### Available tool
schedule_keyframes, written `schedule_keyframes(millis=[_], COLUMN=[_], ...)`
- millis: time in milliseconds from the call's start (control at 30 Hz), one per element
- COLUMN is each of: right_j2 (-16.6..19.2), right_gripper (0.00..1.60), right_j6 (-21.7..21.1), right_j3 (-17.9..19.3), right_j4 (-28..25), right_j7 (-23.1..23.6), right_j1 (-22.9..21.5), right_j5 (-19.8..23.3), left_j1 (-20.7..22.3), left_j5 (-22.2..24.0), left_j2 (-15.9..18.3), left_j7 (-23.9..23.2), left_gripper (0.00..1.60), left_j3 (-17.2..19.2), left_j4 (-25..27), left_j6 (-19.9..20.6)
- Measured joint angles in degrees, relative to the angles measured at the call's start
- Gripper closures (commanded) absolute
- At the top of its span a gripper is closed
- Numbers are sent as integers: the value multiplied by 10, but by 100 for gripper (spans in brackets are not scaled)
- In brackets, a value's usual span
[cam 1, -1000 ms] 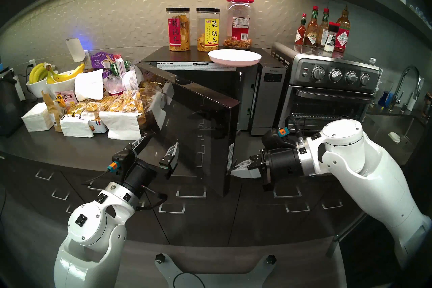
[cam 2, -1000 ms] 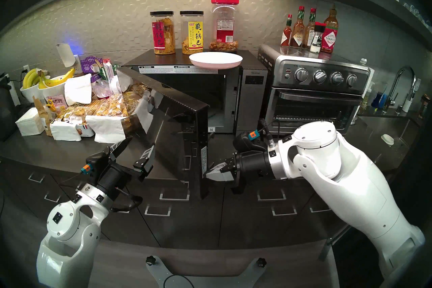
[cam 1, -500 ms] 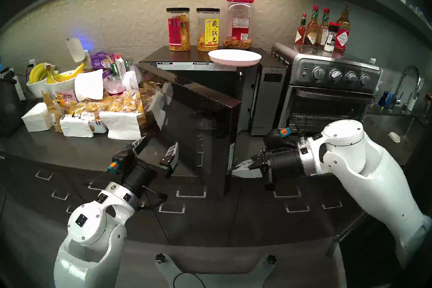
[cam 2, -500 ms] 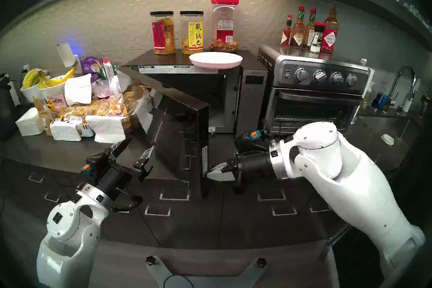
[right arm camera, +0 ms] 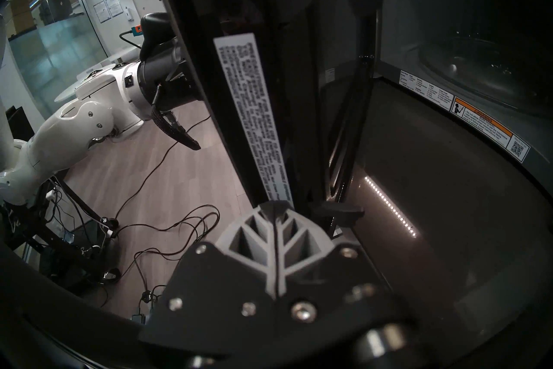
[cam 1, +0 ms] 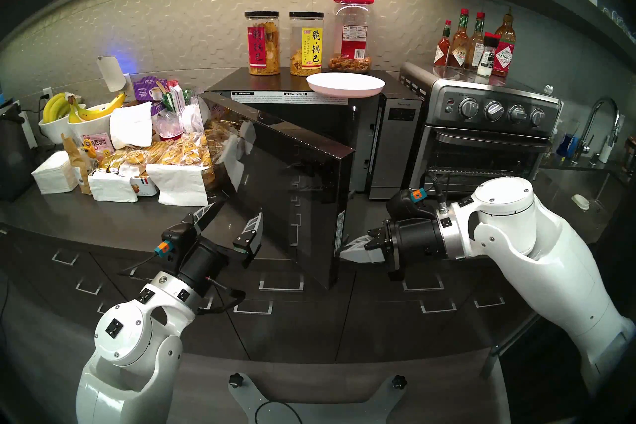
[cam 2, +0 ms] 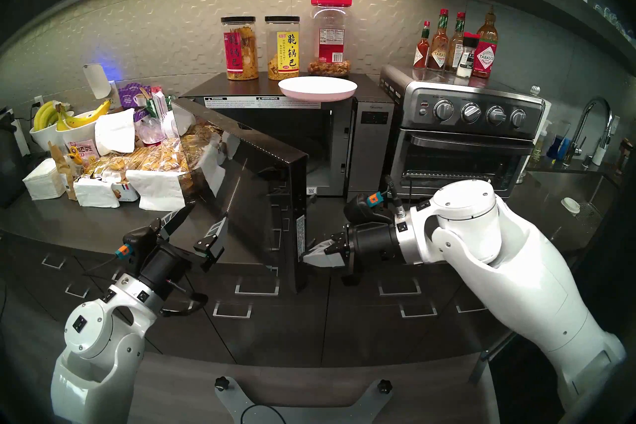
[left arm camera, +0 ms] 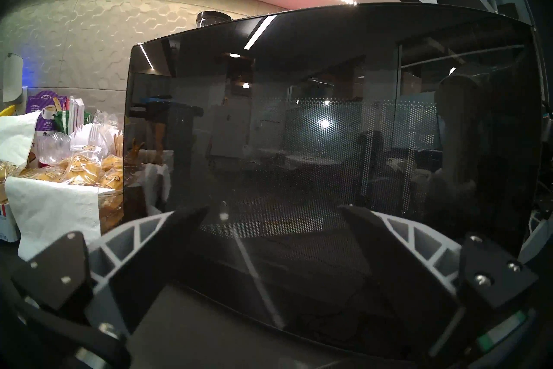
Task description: Open the microwave, put the plate inside, and close the door
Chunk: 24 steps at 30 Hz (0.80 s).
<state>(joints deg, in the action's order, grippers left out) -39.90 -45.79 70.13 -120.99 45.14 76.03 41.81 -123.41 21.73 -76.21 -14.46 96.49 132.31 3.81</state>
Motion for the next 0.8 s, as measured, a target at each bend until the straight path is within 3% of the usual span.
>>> schedule_keyframes(millis=[467,800], right_j2=[-1,-1], right_gripper=[160,160], right_j6=[0,0], right_j3=[0,2], right_j4=[0,1], right_j7=[-1,-1], right_j1=[0,1], right_j5=[-1,-1], left_j1=[-79,-141], left_j5=[-18,-12], left_j2=[12,7], left_j7=[-10,-36], left_gripper=[0,0], left_j3=[48,133], left_j4=[55,60], left_j6=[44,11])
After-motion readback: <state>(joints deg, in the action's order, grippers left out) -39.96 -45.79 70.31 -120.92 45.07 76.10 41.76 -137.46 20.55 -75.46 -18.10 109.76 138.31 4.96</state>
